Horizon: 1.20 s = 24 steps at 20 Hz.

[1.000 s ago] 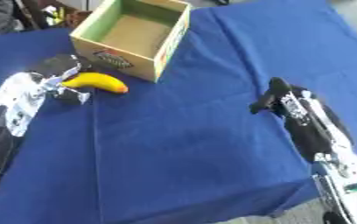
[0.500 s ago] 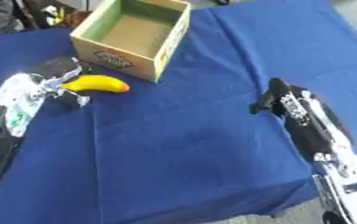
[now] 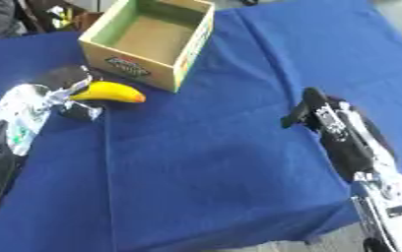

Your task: Pick up objects on the table and place them in the box.

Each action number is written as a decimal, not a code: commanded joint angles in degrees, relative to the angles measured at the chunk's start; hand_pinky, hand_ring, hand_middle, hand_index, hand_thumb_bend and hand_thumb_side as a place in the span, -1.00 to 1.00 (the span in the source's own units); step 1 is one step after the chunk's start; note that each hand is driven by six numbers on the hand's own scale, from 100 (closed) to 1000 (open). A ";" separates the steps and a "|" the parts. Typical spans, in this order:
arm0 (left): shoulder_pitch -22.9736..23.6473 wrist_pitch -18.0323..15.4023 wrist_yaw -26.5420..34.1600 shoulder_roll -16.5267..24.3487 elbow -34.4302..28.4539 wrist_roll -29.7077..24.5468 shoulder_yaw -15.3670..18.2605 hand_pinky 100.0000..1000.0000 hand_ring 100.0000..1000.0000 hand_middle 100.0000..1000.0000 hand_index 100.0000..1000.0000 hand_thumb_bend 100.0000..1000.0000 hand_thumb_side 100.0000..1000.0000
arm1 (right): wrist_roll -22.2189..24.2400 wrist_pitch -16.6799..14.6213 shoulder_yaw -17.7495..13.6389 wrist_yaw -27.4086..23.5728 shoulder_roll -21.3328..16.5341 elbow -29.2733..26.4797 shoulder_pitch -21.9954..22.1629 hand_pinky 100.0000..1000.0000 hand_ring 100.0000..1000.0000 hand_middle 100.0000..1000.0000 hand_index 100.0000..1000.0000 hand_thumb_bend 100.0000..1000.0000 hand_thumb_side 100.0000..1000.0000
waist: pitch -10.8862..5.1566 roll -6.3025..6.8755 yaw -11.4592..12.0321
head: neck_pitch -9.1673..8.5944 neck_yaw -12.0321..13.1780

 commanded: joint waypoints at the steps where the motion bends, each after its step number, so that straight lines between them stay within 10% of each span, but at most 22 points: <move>1: -0.84 0.10 0.42 0.79 -1.21 0.89 0.07 0.14 -0.08 -0.12 0.20 -1.00 -0.83 | 0.01 -0.06 -0.25 0.45 -0.31 -1.35 -0.20 0.31 -0.08 -0.29 -0.19 -0.44 0.32 | -0.99 -0.16 0.01 | 0.48 -0.09; 24: -1.02 0.15 1.21 1.84 -3.18 -0.29 -0.27 0.14 -0.09 -0.14 0.17 -1.00 -0.83 | -0.02 -0.07 -0.30 0.26 -0.47 -1.26 -0.15 0.31 -0.08 -0.29 -0.19 -0.44 0.32 | -1.42 -0.12 0.13 | 0.36 -0.24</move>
